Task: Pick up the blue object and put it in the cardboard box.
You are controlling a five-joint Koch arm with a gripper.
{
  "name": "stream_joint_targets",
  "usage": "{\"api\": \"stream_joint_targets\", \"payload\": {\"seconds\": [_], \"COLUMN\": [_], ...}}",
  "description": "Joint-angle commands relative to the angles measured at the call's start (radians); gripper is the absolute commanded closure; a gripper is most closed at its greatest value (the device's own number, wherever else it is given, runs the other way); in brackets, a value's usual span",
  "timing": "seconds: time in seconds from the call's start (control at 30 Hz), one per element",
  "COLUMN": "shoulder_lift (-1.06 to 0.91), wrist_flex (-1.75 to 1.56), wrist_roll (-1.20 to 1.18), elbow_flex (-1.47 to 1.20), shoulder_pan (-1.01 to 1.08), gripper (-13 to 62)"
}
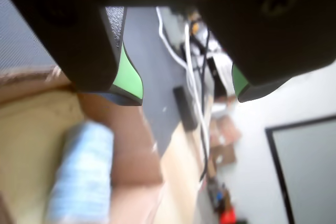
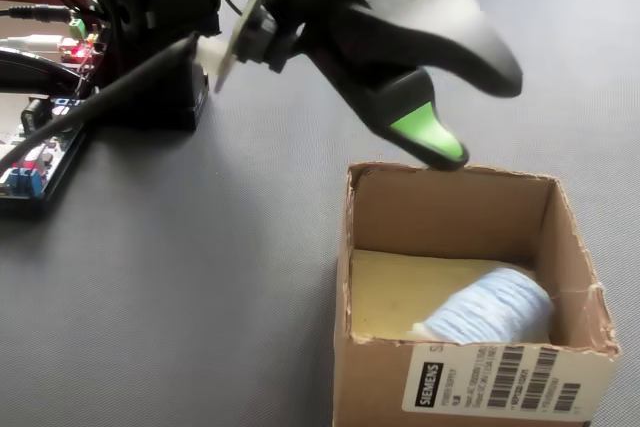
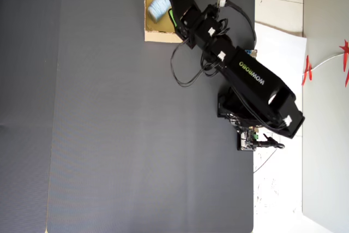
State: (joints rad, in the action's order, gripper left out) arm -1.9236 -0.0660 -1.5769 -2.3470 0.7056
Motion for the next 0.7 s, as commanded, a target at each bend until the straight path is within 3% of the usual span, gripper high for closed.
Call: {"api": "stream_joint_targets", "payload": {"seconds": [0.0,0.4,0.67], "shoulder_lift": [-0.074,-0.445,-0.446], "wrist_flex": [-0.112,-0.156,-0.155], "wrist_roll": [-0.052,-0.098,-0.109], "elbow_flex": [0.011,-0.388,-0.560], "shoulder_pan": [-0.054,-0.495,-0.566], "gripper": [15.3,15.3,15.3]}}
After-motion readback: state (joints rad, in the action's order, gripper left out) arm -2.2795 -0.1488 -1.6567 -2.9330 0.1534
